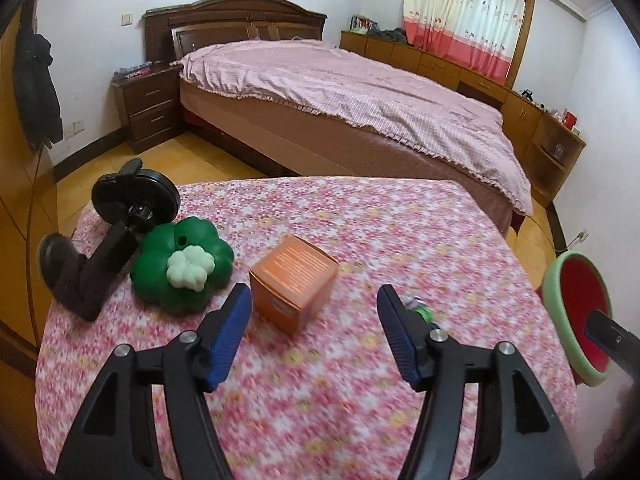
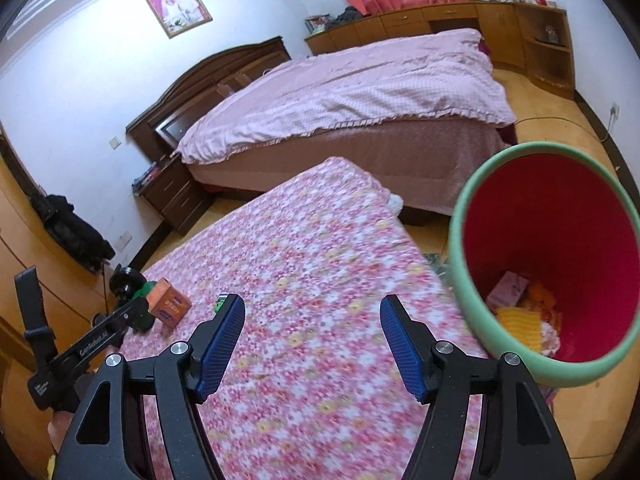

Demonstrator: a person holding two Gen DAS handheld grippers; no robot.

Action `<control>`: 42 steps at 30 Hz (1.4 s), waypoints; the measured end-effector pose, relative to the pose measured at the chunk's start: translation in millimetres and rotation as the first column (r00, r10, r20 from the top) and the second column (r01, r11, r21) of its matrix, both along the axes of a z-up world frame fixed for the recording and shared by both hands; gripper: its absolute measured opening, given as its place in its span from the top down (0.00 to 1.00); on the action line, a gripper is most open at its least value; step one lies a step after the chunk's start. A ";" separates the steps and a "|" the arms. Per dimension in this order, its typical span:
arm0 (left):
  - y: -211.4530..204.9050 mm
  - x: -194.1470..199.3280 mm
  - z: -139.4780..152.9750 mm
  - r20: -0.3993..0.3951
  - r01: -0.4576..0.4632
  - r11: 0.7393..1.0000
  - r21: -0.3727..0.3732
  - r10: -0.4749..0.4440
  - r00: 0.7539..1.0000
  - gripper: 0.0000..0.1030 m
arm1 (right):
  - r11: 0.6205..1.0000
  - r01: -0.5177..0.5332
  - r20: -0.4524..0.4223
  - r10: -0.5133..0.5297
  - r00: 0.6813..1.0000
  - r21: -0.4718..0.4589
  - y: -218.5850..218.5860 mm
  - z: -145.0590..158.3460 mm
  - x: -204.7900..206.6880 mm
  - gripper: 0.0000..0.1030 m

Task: Collect trash
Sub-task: 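Grasp the orange medicine box with the left gripper while the right grasps the green toy figure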

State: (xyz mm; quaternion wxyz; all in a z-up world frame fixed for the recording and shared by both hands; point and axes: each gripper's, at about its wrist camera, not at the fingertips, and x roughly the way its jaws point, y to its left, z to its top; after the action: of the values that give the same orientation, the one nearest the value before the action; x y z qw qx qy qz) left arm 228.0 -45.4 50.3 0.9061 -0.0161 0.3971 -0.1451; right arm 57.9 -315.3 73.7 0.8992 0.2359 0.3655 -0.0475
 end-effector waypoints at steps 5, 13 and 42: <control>-2.5 23.3 -12.0 0.002 0.000 0.999 0.039 -0.001 1.000 0.37 | 1.000 -0.014 -0.033 0.015 0.999 0.012 6.5 -14.1 21.5 0.31; -6.5 44.2 -34.8 -0.064 0.020 1.000 0.021 -0.019 0.998 0.37 | 0.999 -0.031 -0.081 0.033 0.996 0.024 11.6 -34.3 42.0 0.31; 60.5 -14.2 -26.2 0.029 -0.288 0.957 -0.041 0.289 0.957 0.39 | 0.975 -0.206 -0.103 0.197 0.975 -0.082 95.8 -57.2 84.7 0.31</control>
State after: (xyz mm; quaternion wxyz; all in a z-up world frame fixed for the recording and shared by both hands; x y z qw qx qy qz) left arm 213.7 15.1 24.1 0.9239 -0.0879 0.3720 -0.0189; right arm 142.5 -219.5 16.6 0.8911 0.1533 0.4269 0.0161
